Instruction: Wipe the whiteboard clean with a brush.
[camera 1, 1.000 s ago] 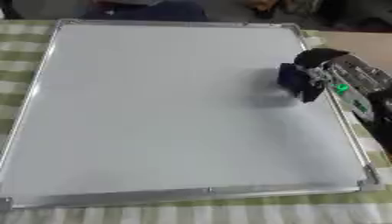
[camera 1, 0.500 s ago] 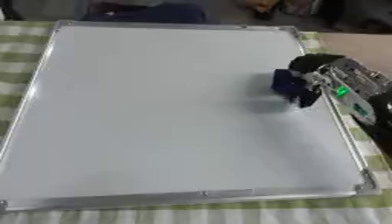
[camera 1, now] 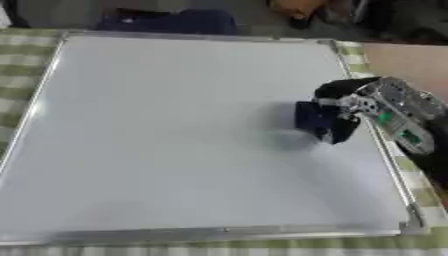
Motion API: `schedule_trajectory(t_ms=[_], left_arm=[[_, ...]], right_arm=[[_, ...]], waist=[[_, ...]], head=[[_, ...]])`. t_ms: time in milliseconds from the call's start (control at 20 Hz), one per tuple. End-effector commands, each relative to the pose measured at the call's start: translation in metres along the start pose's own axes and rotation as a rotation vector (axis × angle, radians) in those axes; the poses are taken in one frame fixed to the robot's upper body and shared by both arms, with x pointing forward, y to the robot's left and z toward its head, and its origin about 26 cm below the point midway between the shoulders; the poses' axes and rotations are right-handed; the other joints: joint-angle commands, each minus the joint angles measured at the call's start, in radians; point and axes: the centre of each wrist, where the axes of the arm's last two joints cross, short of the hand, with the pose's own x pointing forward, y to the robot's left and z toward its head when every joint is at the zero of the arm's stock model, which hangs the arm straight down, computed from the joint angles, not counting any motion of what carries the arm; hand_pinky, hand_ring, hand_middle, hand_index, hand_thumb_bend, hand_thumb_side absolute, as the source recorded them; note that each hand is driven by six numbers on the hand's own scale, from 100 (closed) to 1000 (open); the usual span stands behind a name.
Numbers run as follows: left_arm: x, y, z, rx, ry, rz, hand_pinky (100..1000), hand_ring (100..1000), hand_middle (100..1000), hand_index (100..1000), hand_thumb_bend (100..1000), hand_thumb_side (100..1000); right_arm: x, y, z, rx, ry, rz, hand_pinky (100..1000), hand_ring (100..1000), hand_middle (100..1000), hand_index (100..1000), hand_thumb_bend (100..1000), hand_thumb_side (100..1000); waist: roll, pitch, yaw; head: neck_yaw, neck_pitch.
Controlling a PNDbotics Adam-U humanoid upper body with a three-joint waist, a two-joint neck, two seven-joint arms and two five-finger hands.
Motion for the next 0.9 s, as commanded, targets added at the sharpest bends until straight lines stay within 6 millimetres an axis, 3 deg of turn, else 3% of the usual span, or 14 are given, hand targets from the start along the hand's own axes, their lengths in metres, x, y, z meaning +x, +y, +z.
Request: schedule_trajectory(t_ms=[50, 450, 900], left_arm=[[0.007, 0.001, -0.006, -0.016, -0.030, 0.000, 663, 781, 766, 829, 290, 1000], [0.007, 0.000, -0.006, -0.018, -0.028, 0.003, 663, 780, 765, 829, 295, 1000], [0.006, -0.001, -0.004, -0.019, -0.019, 0.012, 662, 779, 764, 828, 298, 1000]], right_arm=[[-0.002, -0.011, 0.015, -0.022, -0.017, -0.002, 433, 688, 449, 250, 100, 166], [0.007, -0.018, 0.022, -0.034, -0.065, -0.029, 407, 659, 426, 239, 100, 169], [0.060, -0.024, 0.017, -0.025, -0.294, -0.052, 361, 608, 385, 220, 100, 170]], waist=[[0.000, -0.029, 0.000], [-0.004, -0.039, 0.002], [-0.014, -0.063, 0.015]], head=[[0.003, 0.009], [0.003, 0.018], [0.004, 0.033]])
